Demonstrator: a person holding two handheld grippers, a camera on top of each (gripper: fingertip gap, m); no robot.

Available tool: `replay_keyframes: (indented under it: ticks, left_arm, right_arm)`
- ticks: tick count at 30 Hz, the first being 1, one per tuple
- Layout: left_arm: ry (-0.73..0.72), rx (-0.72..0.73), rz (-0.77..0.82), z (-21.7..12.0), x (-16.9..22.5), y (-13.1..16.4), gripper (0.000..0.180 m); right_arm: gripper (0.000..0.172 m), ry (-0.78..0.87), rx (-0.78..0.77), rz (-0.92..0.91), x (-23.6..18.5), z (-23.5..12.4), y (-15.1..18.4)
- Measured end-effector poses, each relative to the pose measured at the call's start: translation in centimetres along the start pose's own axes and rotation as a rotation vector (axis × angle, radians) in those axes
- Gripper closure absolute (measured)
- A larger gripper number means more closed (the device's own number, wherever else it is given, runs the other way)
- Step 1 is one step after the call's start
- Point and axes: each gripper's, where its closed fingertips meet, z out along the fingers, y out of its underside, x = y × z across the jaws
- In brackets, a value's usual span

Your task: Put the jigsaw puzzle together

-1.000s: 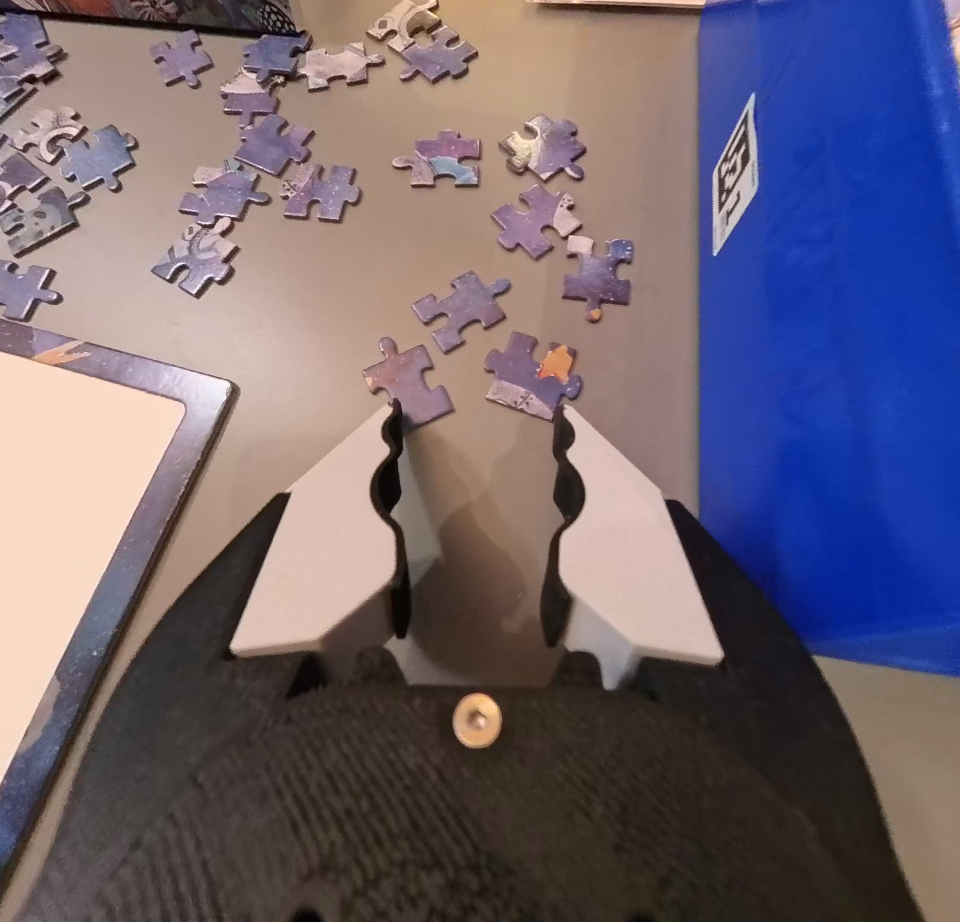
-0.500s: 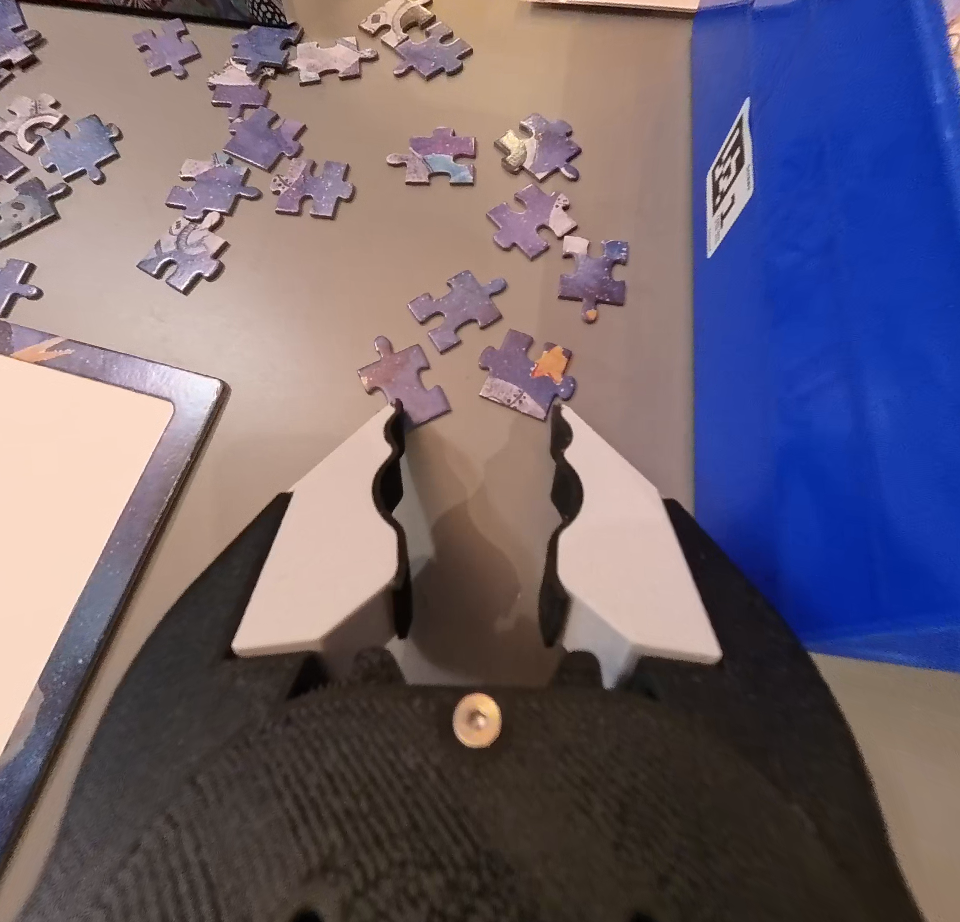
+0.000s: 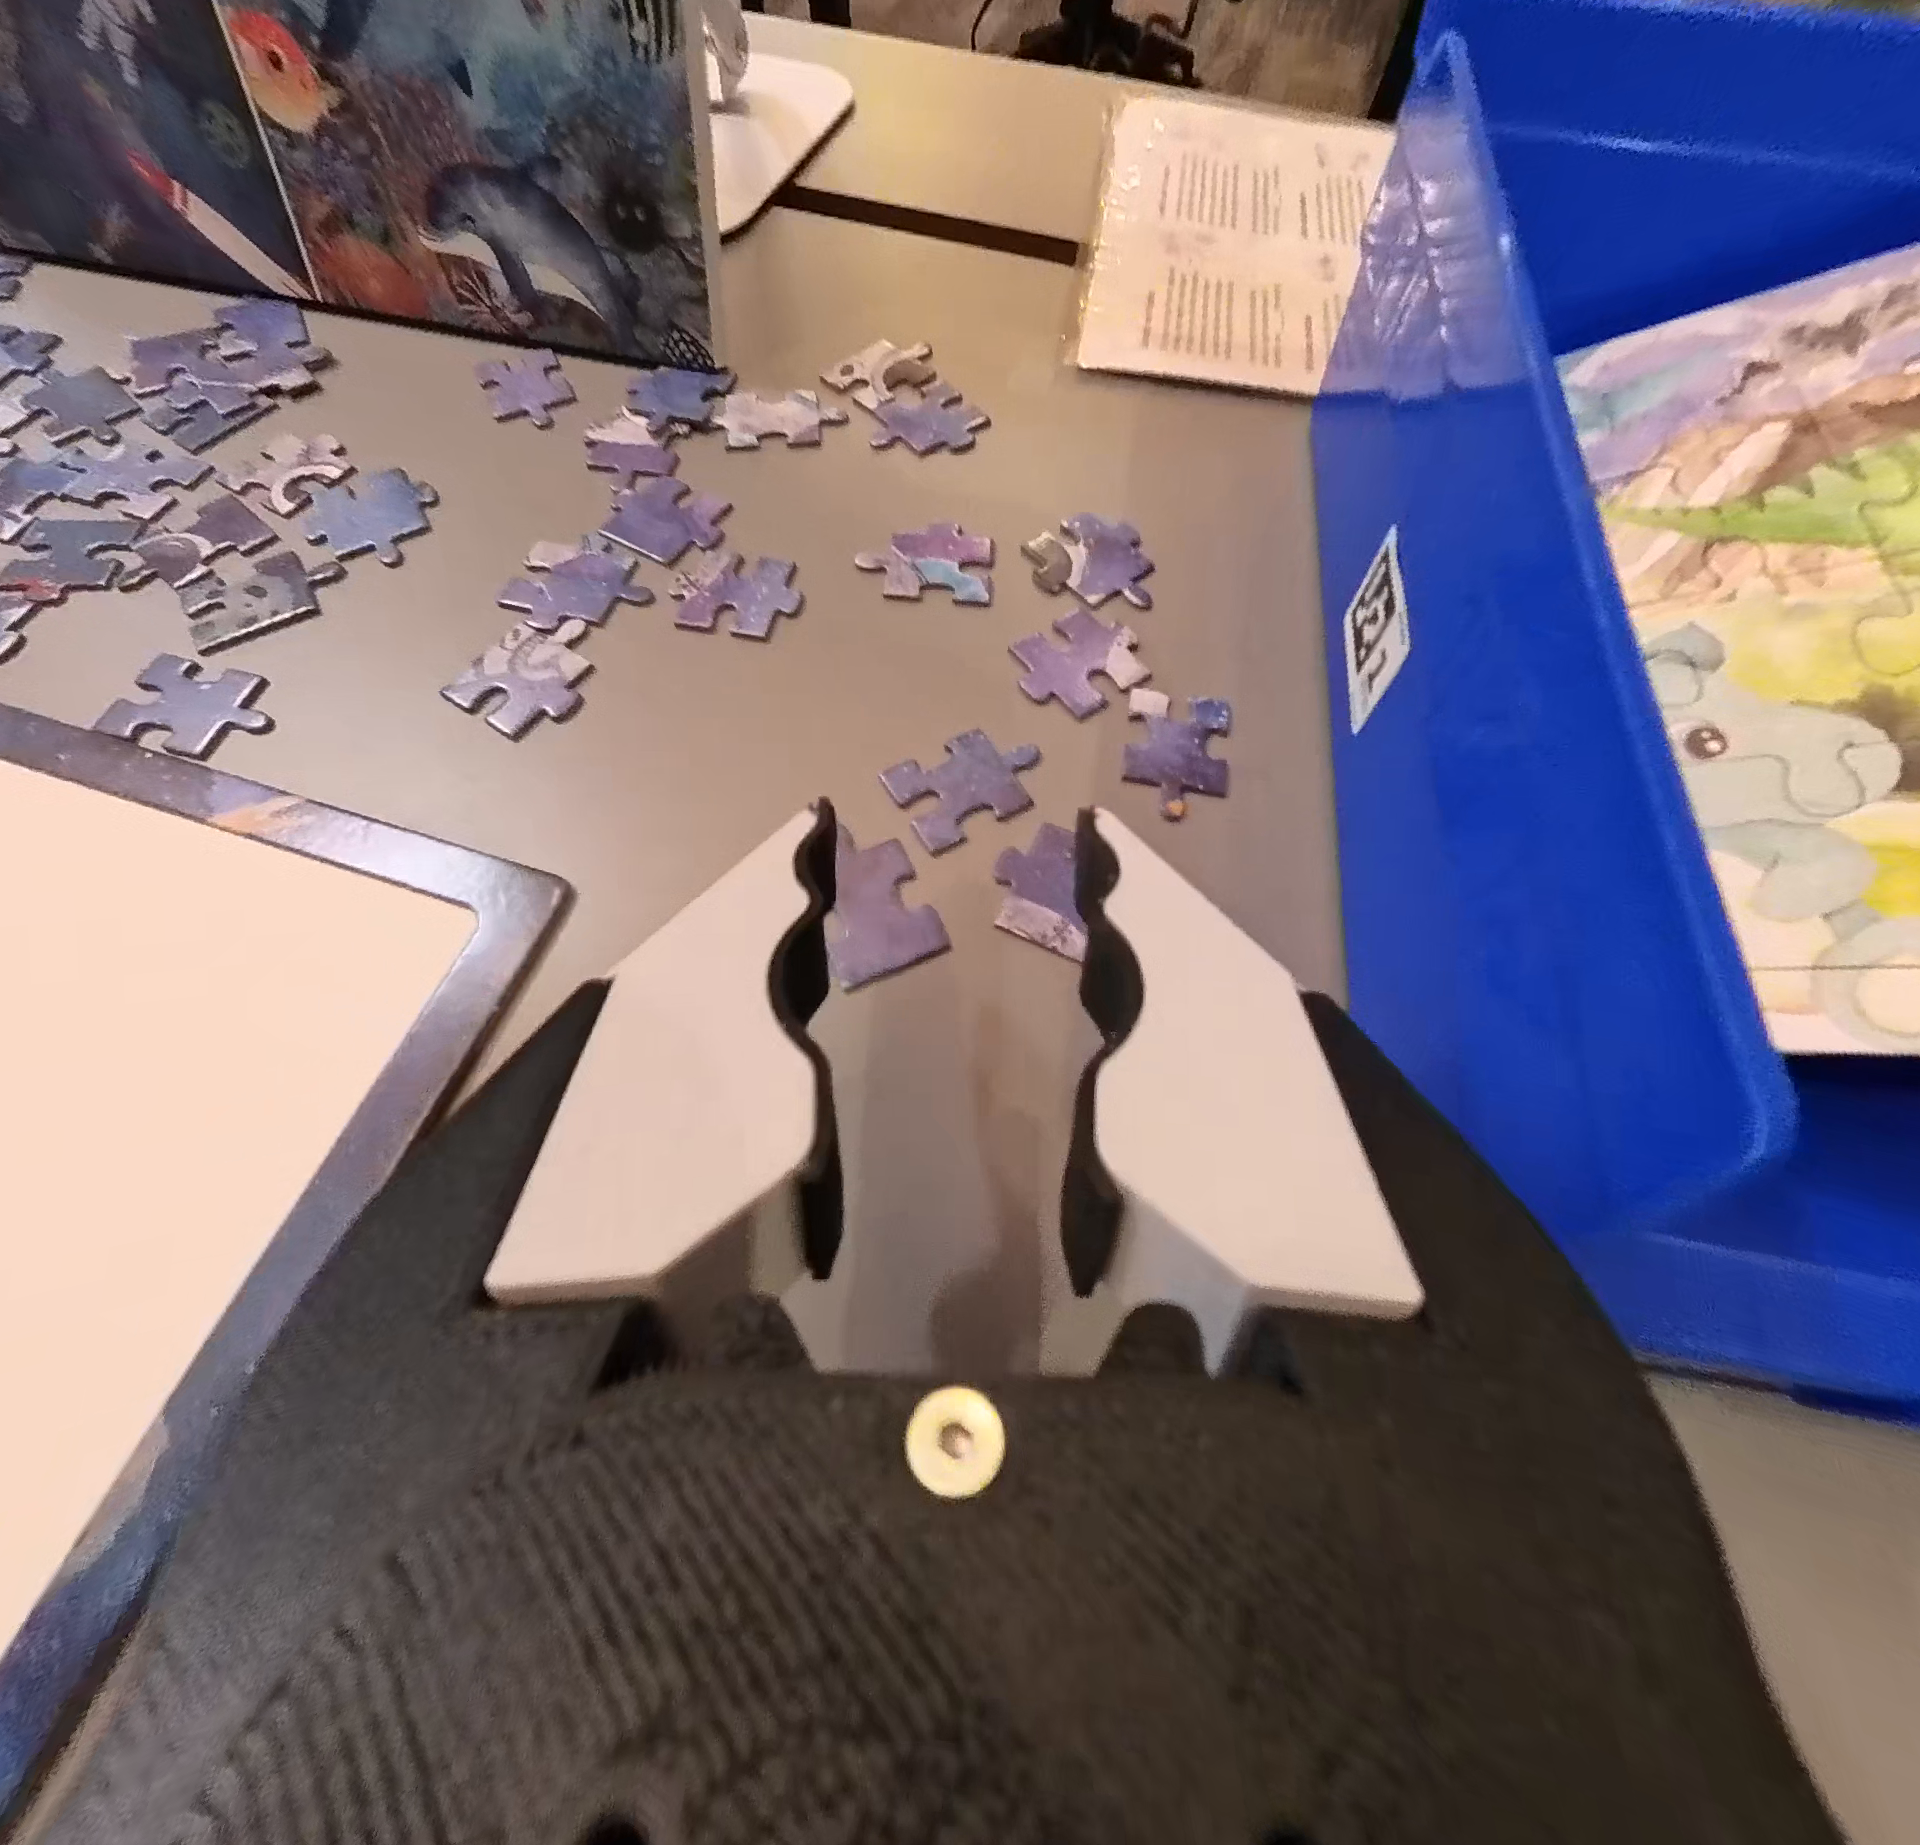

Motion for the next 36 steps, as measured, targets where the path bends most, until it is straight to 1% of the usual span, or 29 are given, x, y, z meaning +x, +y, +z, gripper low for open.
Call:
replay_keyframes:
  ticks: [2, 4, 8, 13, 19, 22, 26, 29, 36]
  left_arm:
    - [0.042, 0.044, -0.112, -0.5, -0.3, -0.8, 0.18]
    - [0.028, 0.06, -0.15, -1.1, -1.4, -1.1, 0.18]
    - [-0.065, 0.027, -0.085, -1.7, -3.4, -0.7, 0.18]
    - [-0.102, 0.016, -0.061, -2.3, -4.7, -0.6, 0.18]
    - [-0.136, -0.029, -0.12, -2.8, -7.2, 1.0, 0.18]
    - [-0.189, -0.029, -0.136, -3.5, -8.9, 1.3, 0.18]
    - [-0.253, -0.079, -0.148, -3.8, -10.8, 2.5, 0.18]
    - [-0.251, -0.068, -0.176, -3.8, -11.0, 2.6, 0.18]
    - [-0.274, -0.053, -0.178, -3.8, -11.3, 2.6, 0.18]
  right_arm:
    - [0.129, -0.003, 0.025, -0.02, -0.4, -0.1, -0.5]
    - [0.132, -0.006, 0.047, -0.038, -0.7, -0.2, -0.9]
    - [0.135, -0.013, 0.058, -0.068, -1.3, 0.0, -1.1]
    - [0.138, -0.009, 0.063, -0.094, -1.6, 0.1, -1.2]
    - [0.14, -0.007, 0.069, -0.114, -1.9, 0.2, -1.3]
    - [0.141, -0.011, 0.07, -0.12, -2.2, 0.2, -1.3]
    - [0.141, -0.014, 0.064, -0.136, -2.5, 0.4, -1.3]
    - [0.141, -0.011, 0.061, -0.149, -2.7, 0.5, -1.3]
    - [0.142, -0.008, 0.067, -0.164, -2.9, 0.5, -1.4]
